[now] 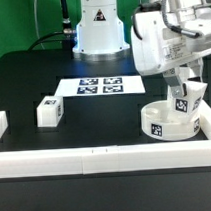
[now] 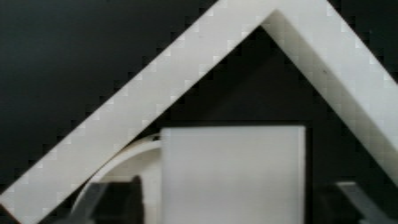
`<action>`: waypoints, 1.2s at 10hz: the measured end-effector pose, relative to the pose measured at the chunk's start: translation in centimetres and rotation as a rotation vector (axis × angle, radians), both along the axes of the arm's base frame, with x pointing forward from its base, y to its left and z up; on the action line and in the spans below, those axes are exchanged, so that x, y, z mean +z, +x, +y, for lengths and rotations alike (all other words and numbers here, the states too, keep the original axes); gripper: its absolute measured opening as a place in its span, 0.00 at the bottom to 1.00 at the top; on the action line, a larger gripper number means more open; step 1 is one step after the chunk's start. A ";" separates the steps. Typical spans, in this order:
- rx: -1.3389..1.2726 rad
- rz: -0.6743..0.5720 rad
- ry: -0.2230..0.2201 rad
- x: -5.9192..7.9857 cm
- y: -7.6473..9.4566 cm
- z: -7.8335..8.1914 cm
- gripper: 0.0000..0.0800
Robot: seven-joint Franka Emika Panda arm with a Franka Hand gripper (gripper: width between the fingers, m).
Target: Assemble stool
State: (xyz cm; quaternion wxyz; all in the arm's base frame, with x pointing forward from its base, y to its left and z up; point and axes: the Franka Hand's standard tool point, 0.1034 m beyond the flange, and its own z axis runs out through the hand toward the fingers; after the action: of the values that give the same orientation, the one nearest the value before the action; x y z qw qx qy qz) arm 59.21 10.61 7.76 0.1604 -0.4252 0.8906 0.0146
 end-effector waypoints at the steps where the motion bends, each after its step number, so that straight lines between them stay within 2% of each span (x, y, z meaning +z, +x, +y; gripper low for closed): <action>1: 0.050 -0.014 -0.008 0.7 0.2 -0.1 0.73; 2: 0.054 -0.030 -0.002 1.6 0.5 0.0 0.79; 4: 0.217 -0.088 -0.038 3.8 1.0 0.3 0.81; 7: 0.426 -0.112 -0.106 3.0 0.7 0.3 0.81; 8: 0.586 -0.107 -0.138 2.7 0.4 0.8 0.81; 10: 0.875 -0.136 -0.219 2.8 0.6 1.2 0.81; 12: 1.021 -0.168 -0.263 2.8 0.9 1.1 0.81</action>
Offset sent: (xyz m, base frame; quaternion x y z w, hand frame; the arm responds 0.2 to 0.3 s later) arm -0.0048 0.0105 0.0449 -0.0131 -0.0381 -0.1723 0.9842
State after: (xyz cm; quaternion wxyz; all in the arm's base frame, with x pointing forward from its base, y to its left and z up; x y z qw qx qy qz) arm 60.16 11.74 10.60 0.1491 -0.8207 0.5488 -0.0550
